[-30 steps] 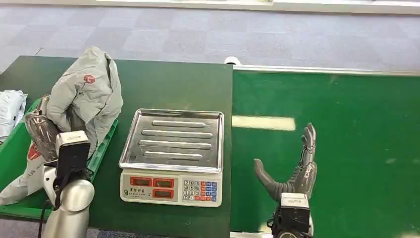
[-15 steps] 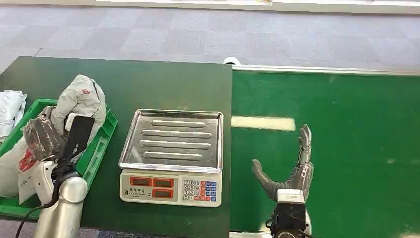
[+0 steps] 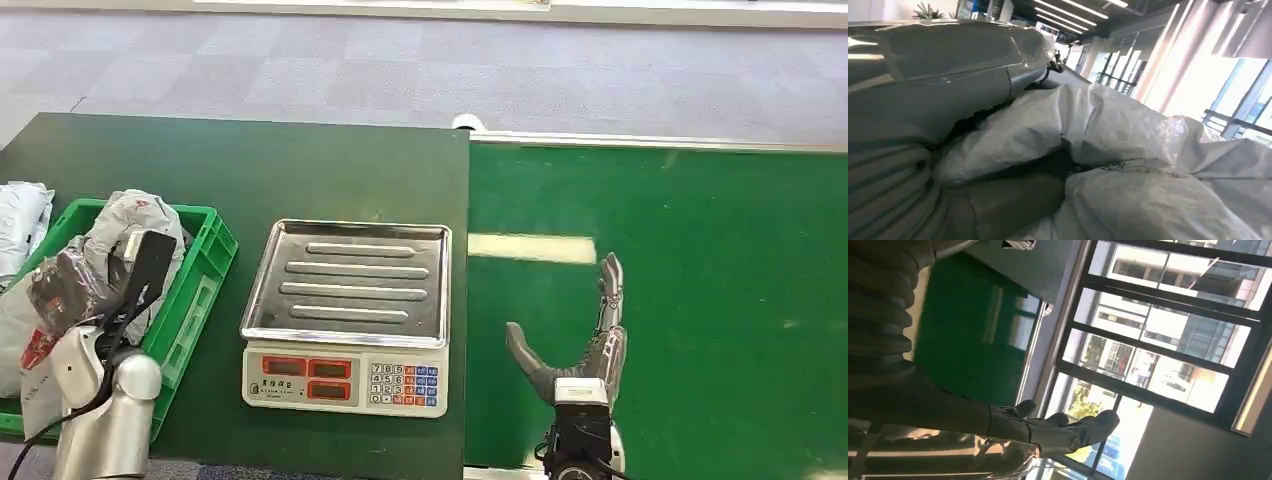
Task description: Moved the parcel from conveyor to table for the left to box.
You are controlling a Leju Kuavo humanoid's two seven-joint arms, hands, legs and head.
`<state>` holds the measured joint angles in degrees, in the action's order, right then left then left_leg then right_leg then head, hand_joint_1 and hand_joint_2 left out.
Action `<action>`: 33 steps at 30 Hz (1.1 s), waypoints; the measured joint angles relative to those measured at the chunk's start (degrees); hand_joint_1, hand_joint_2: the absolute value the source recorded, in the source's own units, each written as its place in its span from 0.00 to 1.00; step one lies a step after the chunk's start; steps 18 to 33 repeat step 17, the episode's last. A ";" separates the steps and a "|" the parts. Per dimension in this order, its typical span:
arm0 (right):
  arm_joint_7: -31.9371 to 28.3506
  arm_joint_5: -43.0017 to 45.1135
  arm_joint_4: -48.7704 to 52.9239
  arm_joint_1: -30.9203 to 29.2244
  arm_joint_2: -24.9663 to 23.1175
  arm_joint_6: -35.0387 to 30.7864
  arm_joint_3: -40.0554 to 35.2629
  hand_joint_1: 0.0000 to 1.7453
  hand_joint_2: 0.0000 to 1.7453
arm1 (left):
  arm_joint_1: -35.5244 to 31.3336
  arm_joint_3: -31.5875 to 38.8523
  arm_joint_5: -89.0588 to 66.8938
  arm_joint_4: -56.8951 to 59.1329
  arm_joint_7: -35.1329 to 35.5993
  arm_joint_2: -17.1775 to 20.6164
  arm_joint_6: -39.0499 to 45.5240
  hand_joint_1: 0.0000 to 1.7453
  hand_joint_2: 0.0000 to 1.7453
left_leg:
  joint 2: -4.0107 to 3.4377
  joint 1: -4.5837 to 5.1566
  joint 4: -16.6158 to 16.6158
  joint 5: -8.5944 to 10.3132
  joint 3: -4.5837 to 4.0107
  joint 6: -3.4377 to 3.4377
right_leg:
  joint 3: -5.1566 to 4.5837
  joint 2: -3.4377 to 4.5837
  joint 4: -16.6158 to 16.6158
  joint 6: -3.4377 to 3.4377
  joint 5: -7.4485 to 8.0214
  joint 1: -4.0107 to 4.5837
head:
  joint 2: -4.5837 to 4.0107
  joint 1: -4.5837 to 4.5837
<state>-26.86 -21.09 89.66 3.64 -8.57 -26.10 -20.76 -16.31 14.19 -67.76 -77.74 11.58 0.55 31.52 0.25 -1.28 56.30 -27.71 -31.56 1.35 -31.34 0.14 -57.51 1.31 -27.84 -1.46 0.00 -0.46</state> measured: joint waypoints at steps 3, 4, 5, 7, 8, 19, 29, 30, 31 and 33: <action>0.24 -0.24 0.00 0.01 -0.07 -0.11 -0.04 0.00 1.00 | 0.03 1.22 1.51 0.09 -0.75 0.02 1.53 0.00 1.00 | 0.01 0.01 0.00 0.00 -0.01 0.00 | 0.00 0.00 0.00 0.00 0.00 -0.01 | 0.00 0.00; 0.37 -0.33 -0.02 0.01 -0.11 -0.17 -0.09 0.00 1.00 | 0.05 1.59 2.55 0.09 -1.46 0.02 2.22 0.00 1.00 | 0.01 0.01 0.00 0.00 -0.01 0.00 | 0.00 0.00 0.00 0.00 0.00 -0.01 | 0.00 0.00; 0.46 -0.37 -0.04 0.02 -0.15 -0.26 -0.13 0.00 1.00 | 0.07 1.86 3.28 0.09 -2.01 0.02 2.76 0.00 1.00 | 0.01 0.01 0.00 0.00 -0.01 0.00 | 0.01 0.00 0.00 0.00 0.00 -0.01 | 0.00 -0.02; 0.52 -0.39 -0.04 0.03 -0.15 -0.39 -0.22 0.00 1.00 | 0.08 2.18 3.93 0.09 -2.67 0.00 3.30 0.00 1.00 | 0.01 0.01 0.00 0.00 -0.01 0.00 | 0.01 0.00 0.00 0.00 0.00 -0.01 | 0.00 0.00; 0.52 -0.39 -0.04 0.03 -0.15 -0.39 -0.28 0.00 1.00 | 0.09 2.31 4.02 0.09 -2.78 0.02 3.30 0.00 1.00 | 0.02 0.01 0.00 0.00 0.00 0.00 | 0.01 -0.01 0.00 0.00 0.00 -0.01 | 0.00 0.00; 0.55 -0.37 -0.35 0.11 -0.09 0.07 -0.33 0.00 1.00 | 1.45 1.35 25.63 -2.34 -15.02 -0.31 -2.35 0.00 1.00 | 0.02 0.01 0.00 0.00 0.02 0.00 | 0.01 -0.02 0.00 0.00 0.00 -0.01 | 0.00 -0.02; 0.55 -0.37 -0.35 0.11 -0.09 0.07 -0.33 0.00 1.00 | 1.45 1.35 25.63 -2.34 -15.02 -0.31 -2.35 0.00 1.00 | 0.02 0.01 0.00 0.00 0.02 0.00 | 0.01 -0.02 0.00 0.00 0.00 -0.01 | 0.00 -0.02; 0.55 -0.37 -0.35 0.11 -0.09 0.07 -0.33 0.00 1.00 | 1.45 1.35 25.63 -2.34 -15.02 -0.31 -2.35 0.00 1.00 | 0.02 0.01 0.00 0.00 0.02 0.00 | 0.01 -0.02 0.00 0.00 0.00 -0.01 | 0.00 -0.02; 0.55 -0.37 -0.35 0.11 -0.09 0.07 -0.33 0.00 1.00 | 1.45 1.35 25.63 -2.34 -15.02 -0.31 -2.35 0.00 1.00 | 0.02 0.01 0.00 0.00 0.02 0.00 | 0.01 -0.02 0.00 0.00 0.00 -0.01 | 0.00 -0.02; 0.55 -0.37 -0.35 0.11 -0.09 0.07 -0.33 0.00 1.00 | 1.45 1.35 25.63 -2.34 -15.02 -0.31 -2.35 0.00 1.00 | 0.02 0.01 0.00 0.00 0.02 0.00 | 0.01 -0.02 0.00 0.00 0.00 -0.01 | 0.00 -0.02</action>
